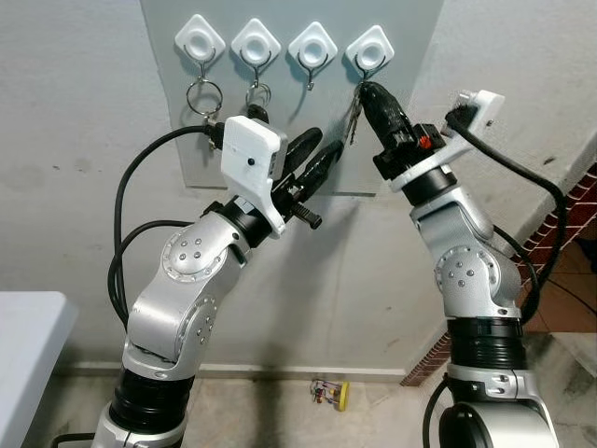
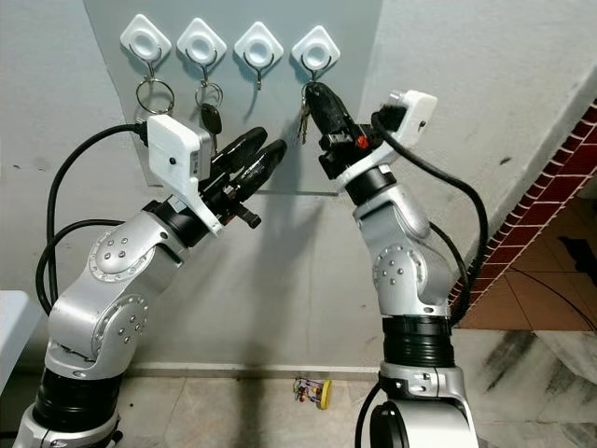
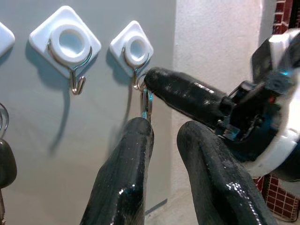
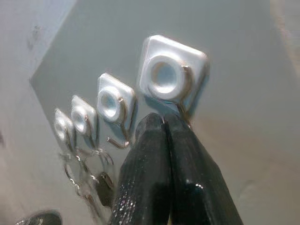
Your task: Hang keys on a hook
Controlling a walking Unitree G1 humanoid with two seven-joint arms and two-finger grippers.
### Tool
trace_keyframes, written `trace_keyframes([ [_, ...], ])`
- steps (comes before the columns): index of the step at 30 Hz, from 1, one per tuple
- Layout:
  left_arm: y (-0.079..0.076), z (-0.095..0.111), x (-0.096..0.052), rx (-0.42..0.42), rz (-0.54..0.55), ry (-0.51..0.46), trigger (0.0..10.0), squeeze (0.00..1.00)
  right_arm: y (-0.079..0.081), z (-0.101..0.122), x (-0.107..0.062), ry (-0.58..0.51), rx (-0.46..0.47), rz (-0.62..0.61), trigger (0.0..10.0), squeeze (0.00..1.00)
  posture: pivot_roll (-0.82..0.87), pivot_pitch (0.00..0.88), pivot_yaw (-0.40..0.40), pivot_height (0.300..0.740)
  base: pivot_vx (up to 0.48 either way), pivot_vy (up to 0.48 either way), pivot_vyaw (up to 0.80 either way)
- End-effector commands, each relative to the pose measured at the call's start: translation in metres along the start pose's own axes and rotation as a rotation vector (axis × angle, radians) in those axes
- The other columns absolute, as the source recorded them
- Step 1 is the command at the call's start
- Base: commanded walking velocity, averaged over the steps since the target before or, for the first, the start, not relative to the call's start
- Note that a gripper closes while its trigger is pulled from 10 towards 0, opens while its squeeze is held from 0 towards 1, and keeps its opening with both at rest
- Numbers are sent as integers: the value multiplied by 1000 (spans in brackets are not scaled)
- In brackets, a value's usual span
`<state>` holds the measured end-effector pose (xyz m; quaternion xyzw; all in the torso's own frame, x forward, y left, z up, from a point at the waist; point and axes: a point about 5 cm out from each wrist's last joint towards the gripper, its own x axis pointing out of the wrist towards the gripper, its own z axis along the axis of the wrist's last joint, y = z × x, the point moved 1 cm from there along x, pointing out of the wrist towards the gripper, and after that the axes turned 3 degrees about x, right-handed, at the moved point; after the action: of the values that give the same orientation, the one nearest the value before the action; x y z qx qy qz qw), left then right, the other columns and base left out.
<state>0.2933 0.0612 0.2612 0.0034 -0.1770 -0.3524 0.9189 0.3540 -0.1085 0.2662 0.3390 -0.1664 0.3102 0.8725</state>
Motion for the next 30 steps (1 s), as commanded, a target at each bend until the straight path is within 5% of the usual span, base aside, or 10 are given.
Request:
trace_keyframes([
  [1, 1, 6, 0, 9, 3, -17, 10000, 0, -16, 11, -4, -53, 90, -110, 10000, 0, -16, 69, -17, 740, 0, 0, 0],
  [13, 0, 7, 1, 6, 6, -24, 10000, 0, -12, 14, -8, -111, 280, -81, 10000, 0, -14, 62, -17, 740, 0, 0, 0],
  [30, -1, 8, 0, 5, 13, -29, 10000, 0, -13, 6, -13, -78, 341, -96, 10000, 0, -8, 50, -28, 740, 0, 0, 0],
])
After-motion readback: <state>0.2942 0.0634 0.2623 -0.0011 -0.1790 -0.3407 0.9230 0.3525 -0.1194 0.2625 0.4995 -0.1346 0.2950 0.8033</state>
